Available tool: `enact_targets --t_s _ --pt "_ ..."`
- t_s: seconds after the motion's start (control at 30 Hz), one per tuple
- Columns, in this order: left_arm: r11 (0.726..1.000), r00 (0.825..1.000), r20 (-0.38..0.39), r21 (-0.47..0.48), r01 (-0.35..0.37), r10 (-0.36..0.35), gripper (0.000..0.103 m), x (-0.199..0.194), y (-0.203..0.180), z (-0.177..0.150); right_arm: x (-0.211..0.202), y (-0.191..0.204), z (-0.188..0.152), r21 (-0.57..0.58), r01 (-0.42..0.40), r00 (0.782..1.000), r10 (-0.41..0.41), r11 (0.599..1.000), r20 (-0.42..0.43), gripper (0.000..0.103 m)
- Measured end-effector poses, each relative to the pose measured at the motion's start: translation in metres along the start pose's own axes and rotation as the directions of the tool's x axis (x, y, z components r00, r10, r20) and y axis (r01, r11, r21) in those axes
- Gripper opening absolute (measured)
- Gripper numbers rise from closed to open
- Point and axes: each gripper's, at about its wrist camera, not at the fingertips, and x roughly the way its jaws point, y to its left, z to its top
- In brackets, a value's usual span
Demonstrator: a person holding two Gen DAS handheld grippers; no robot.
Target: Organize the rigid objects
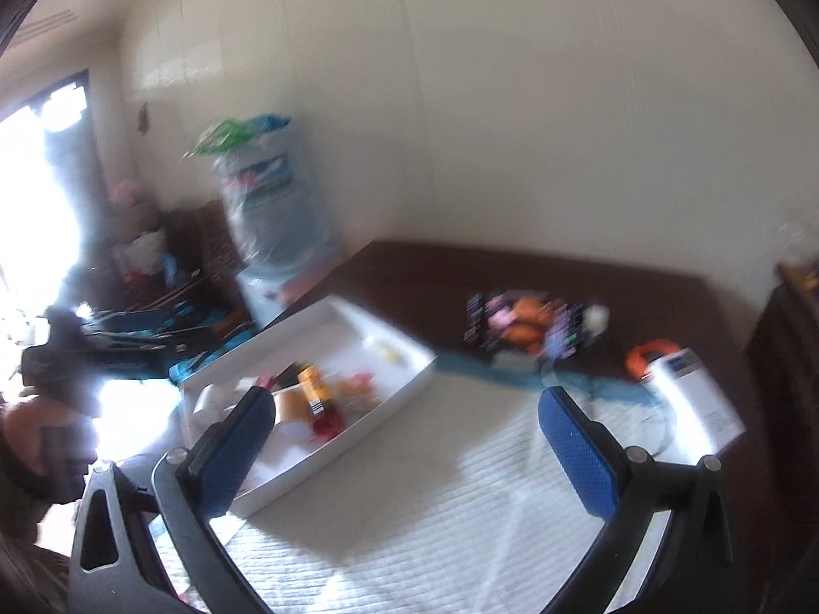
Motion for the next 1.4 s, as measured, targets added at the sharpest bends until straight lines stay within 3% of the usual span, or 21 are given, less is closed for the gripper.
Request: enact_targets --t_s 0.13,0.27,0.43,0.53,0.6,0.67,1.0,1.4 --pt "0.996 0.993 0.074 0.01 -0.088 0.087 0.103 -0.028 -0.009 0.003 -0.021 -0.023 0.001 0.101 0.158 0.986 -0.161 0.982 0.03 0.103" --pt "0.987 0.984 0.08 -0.026 -0.157 0.158 0.103 -0.046 -0.013 0.005 -0.041 -0.048 -0.004 0.192 0.2 0.976 -0.213 0.961 0.05 0.103" --pt "0.996 0.998 0.006 -0.068 -0.054 0.055 0.103 -0.05 -0.02 0.005 -0.072 -0.059 -0.014 0.258 0.201 0.957 -0.245 0.945 0.155 0.103" --pt "0.996 0.999 0.012 -0.07 -0.049 0.05 0.103 -0.053 -0.032 0.001 -0.082 -0.063 -0.021 0.314 0.204 0.94 -0.275 0.927 0.201 0.103" --pt "0.994 0.996 0.024 -0.062 -0.086 0.088 0.103 -0.057 -0.041 -0.003 -0.081 -0.063 -0.023 0.323 0.203 0.943 -0.274 0.925 0.191 0.103" --pt "0.996 0.997 0.018 -0.049 -0.075 0.076 0.103 -0.057 -0.048 -0.006 -0.078 -0.062 -0.024 0.318 0.191 0.95 -0.256 0.929 0.177 0.103" --pt "0.995 0.992 -0.108 -0.067 -0.067 0.06 0.102 -0.041 -0.049 -0.02 -0.066 -0.054 -0.028 0.278 0.174 0.974 -0.207 0.945 0.096 0.103" --pt "0.996 0.994 -0.082 -0.05 -0.072 0.067 0.102 -0.046 -0.052 -0.022 -0.061 -0.046 -0.03 0.252 0.144 0.984 -0.166 0.957 0.067 0.103"
